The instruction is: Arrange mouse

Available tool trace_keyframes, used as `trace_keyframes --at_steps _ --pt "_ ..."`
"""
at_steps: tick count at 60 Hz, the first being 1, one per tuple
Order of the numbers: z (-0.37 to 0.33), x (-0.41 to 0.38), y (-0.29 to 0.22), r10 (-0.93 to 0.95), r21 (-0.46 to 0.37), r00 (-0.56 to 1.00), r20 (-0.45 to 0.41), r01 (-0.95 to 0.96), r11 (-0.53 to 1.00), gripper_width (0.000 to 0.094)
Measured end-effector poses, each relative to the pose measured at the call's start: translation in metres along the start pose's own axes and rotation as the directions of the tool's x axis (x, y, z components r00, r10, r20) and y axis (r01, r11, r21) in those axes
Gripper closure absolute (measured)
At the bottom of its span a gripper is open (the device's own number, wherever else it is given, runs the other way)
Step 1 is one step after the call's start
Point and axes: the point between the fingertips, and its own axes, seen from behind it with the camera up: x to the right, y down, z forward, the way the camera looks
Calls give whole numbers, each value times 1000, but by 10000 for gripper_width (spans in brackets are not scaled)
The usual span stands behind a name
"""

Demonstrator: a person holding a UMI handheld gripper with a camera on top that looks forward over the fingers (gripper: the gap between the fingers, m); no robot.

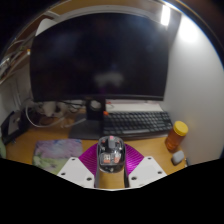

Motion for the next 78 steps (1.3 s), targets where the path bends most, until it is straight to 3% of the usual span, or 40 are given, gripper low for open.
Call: trace_keyframes --at_steps 8,16,32,39,45,47,56,69,78 --pt "-4 -87 -22 0 17 995 96 -2 1000 601" --pt "12 -174 3 1 -28 986 170 4 1000 601" --pt "56 -235 85 -78 -111 985 153 95 989 560" --pt "58 -235 95 -93 -116 987 135 109 987 440" --pt "47 -231 92 -62 -141 992 106 77 987 55" --pt "39 -227 87 -55 -142 995 85 67 988 93" --pt "-38 -215 64 -17 -170 999 28 21 985 87" --pt "-177 -209 59 -7 -211 1000 22 11 977 88" --pt "-233 -209 74 -47 -204 999 17 49 978 92"
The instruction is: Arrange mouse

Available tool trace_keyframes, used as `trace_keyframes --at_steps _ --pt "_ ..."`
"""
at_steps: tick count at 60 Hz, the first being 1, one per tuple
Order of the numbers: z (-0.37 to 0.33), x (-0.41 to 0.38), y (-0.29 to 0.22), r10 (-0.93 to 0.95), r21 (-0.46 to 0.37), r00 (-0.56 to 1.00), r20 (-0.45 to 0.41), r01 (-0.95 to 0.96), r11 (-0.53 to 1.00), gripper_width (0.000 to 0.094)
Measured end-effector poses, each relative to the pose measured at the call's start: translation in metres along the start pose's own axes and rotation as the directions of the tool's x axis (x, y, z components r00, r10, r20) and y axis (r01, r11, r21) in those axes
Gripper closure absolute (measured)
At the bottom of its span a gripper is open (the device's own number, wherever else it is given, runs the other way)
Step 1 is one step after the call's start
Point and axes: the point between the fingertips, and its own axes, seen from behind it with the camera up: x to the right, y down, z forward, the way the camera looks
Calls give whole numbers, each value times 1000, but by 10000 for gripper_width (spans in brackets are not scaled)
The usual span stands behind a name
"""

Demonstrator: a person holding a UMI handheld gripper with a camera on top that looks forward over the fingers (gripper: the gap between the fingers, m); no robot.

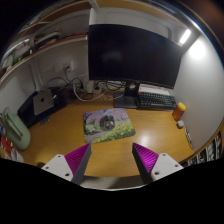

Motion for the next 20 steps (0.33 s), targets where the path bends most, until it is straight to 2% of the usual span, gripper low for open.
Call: trace_keyframes --at_steps 12,20 --pt "-9 1 17 10 -19 1000 -16 -10 1000 88" --pt "-9 9 9 28 10 999 -32 -27 1000 90"
